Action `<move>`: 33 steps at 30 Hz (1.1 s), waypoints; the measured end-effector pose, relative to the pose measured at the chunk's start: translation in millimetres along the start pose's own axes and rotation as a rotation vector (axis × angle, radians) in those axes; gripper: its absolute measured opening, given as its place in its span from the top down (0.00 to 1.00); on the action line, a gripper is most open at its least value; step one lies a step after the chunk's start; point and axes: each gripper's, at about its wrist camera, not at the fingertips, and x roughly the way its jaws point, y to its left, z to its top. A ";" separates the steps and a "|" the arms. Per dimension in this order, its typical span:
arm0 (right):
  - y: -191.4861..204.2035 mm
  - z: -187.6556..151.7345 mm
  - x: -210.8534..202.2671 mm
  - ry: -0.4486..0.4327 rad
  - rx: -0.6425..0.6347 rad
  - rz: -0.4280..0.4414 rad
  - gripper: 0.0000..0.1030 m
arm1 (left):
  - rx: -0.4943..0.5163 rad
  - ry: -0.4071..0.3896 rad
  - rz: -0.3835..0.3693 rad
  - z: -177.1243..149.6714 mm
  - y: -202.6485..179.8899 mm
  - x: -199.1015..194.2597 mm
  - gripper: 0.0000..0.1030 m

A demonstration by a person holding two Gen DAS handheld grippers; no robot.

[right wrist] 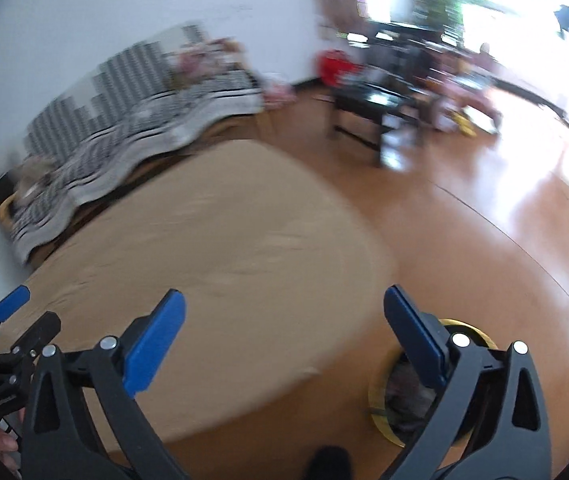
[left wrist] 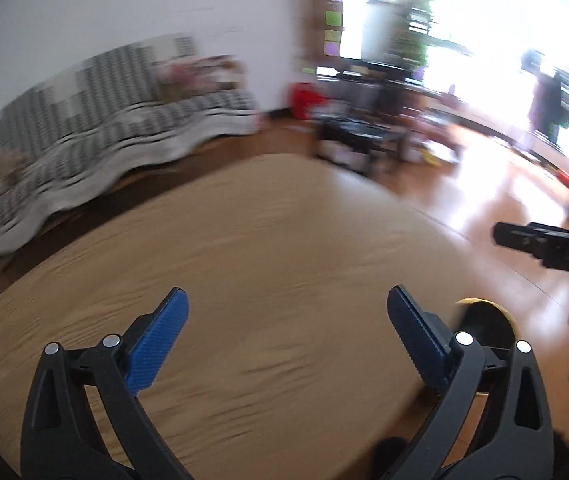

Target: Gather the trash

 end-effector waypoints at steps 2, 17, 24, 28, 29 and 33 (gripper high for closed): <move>65.6 1.7 7.6 -0.018 -0.078 0.047 0.07 | -0.073 -0.004 0.125 -15.2 60.0 -16.4 0.06; 341.8 -51.6 77.4 0.000 -0.413 0.274 0.07 | -0.455 0.085 0.474 -119.9 288.8 -82.5 0.06; 342.3 -67.1 105.0 0.031 -0.461 0.220 0.07 | -0.436 0.121 0.504 -128.6 299.5 -72.4 0.06; 339.7 -67.4 110.0 0.052 -0.464 0.220 0.07 | -0.419 0.111 0.497 -122.2 293.3 -66.3 0.06; 338.5 -66.1 109.6 0.055 -0.463 0.222 0.07 | -0.415 0.110 0.495 -121.2 292.1 -65.0 0.06; 336.9 -67.5 107.0 0.064 -0.465 0.232 0.07 | -0.406 0.111 0.497 -118.6 289.3 -60.2 0.06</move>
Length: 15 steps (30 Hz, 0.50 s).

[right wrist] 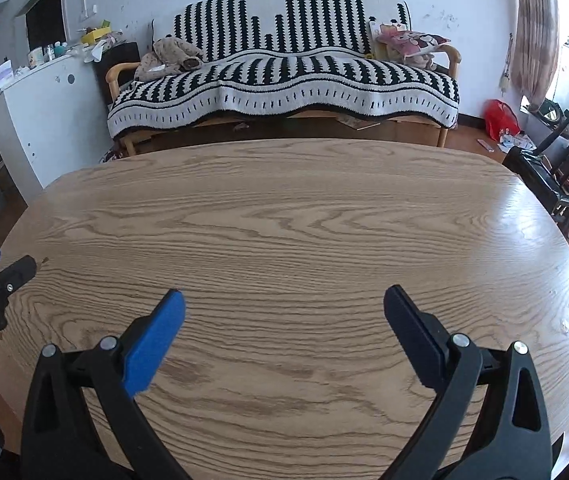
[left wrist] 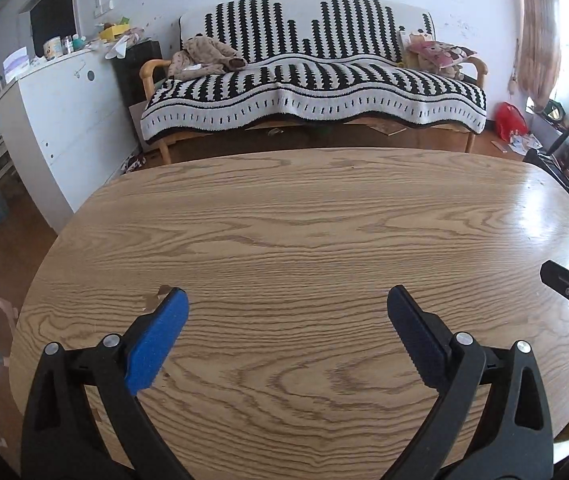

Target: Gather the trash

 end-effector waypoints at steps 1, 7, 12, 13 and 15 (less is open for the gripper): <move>-1.3 -0.3 -0.9 -0.001 -0.001 -0.001 0.07 | 0.002 0.000 0.001 -0.2 -0.3 0.2 0.06; -8.0 -0.4 -4.1 -0.003 0.017 0.008 0.07 | -0.012 0.006 0.008 -0.6 4.3 2.7 0.06; -9.6 0.1 -4.8 -0.002 0.018 0.008 0.07 | -0.018 0.010 0.012 -2.0 4.7 3.9 0.06; -9.0 0.1 -4.7 -0.002 0.018 0.007 0.07 | -0.018 0.011 0.013 -1.5 4.6 4.0 0.06; -10.5 -0.4 -5.4 -0.002 0.020 0.008 0.07 | -0.020 0.010 0.014 -1.5 4.6 4.1 0.06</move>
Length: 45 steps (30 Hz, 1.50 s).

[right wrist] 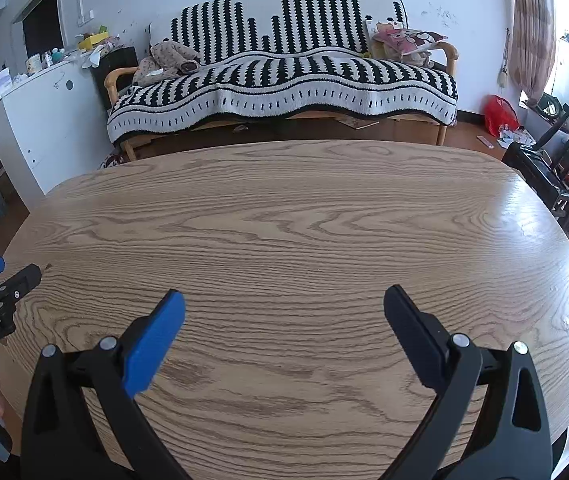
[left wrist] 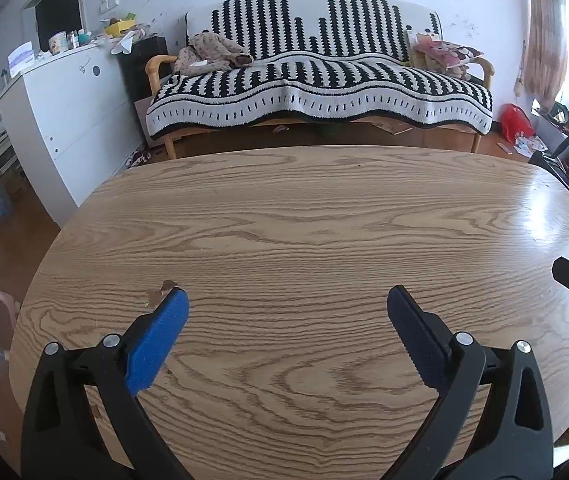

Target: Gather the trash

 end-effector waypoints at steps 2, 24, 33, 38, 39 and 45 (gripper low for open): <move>0.2 0.0 0.2 -0.001 -0.001 -0.001 0.07 | -0.002 0.000 -0.001 0.2 0.2 0.5 0.06; -4.8 -1.4 1.0 0.007 0.004 -0.002 0.07 | -0.006 0.012 0.000 -4.4 0.6 1.7 0.06; -5.3 -1.3 0.7 0.006 0.002 -0.003 0.07 | -0.004 0.014 -0.003 -5.1 -0.4 1.5 0.06; -5.0 -1.0 1.7 0.009 0.002 -0.005 0.07 | -0.001 0.018 -0.005 -5.2 -1.6 4.0 0.06; -5.2 -1.1 1.6 0.009 0.003 -0.004 0.07 | -0.001 0.019 -0.007 -5.0 -1.5 4.6 0.06; -5.5 -1.1 1.4 0.010 0.002 -0.003 0.07 | -0.004 0.030 -0.012 -5.6 -2.4 6.3 0.06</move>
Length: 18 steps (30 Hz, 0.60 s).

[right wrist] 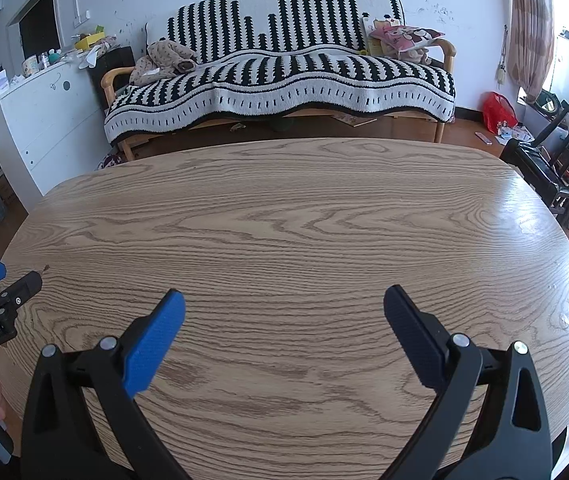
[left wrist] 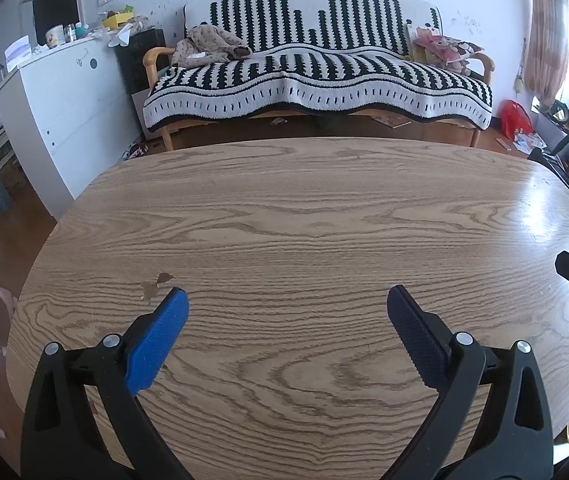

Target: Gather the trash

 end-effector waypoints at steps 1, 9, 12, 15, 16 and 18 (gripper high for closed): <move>-0.2 -0.3 0.1 0.000 -0.001 -0.001 0.07 | 0.000 0.002 0.001 -0.4 -0.3 0.1 0.06; -0.4 -0.1 0.5 0.000 0.002 -0.002 0.07 | -0.009 0.013 0.010 -0.1 2.0 0.8 0.06; -0.5 -0.2 0.8 0.002 0.003 -0.001 0.07 | -0.012 0.015 0.012 0.1 3.0 0.9 0.06; -0.4 0.1 0.5 0.000 0.003 -0.001 0.07 | -0.014 0.016 0.011 0.5 2.9 0.7 0.06; -0.1 0.4 0.4 0.000 0.002 -0.002 0.07 | -0.013 0.016 0.011 0.7 2.9 0.8 0.06; -0.6 0.1 0.4 0.001 0.003 -0.002 0.07 | -0.013 0.016 0.011 0.4 2.7 0.5 0.06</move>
